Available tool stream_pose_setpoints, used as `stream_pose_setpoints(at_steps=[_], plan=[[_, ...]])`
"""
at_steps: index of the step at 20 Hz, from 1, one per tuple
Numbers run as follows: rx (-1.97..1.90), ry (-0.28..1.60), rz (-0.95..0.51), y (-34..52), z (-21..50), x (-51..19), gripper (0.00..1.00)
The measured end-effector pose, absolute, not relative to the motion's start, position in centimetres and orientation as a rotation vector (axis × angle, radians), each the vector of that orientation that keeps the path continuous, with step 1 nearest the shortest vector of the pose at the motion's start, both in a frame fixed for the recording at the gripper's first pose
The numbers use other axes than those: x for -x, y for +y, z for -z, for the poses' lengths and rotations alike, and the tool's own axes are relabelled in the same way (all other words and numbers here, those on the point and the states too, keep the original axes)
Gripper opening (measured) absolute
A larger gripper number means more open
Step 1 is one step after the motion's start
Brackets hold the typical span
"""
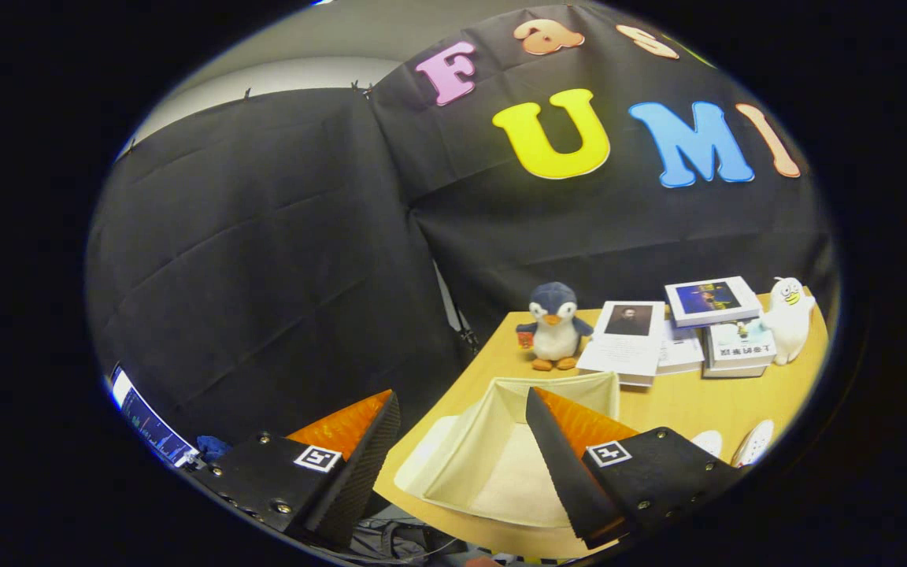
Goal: Open the storage box then place both shoes into the box .Put the left shoe in first, then the right shoe, with the right side of both shoes facing outward in a uniform manner.
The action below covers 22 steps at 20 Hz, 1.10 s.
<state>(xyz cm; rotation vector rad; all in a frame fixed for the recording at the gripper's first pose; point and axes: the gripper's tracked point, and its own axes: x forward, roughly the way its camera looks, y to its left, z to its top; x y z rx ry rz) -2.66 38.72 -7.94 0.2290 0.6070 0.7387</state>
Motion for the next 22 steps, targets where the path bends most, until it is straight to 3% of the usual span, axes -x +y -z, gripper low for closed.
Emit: stream_pose_setpoints(at_steps=[13, 22], plan=[[-0.163, 0.652, -0.444, 21.7, 14.9, -3.6, 0.98], [-0.21, 0.836, -0.335, 15.7, 25.4, -3.1, 0.98]])
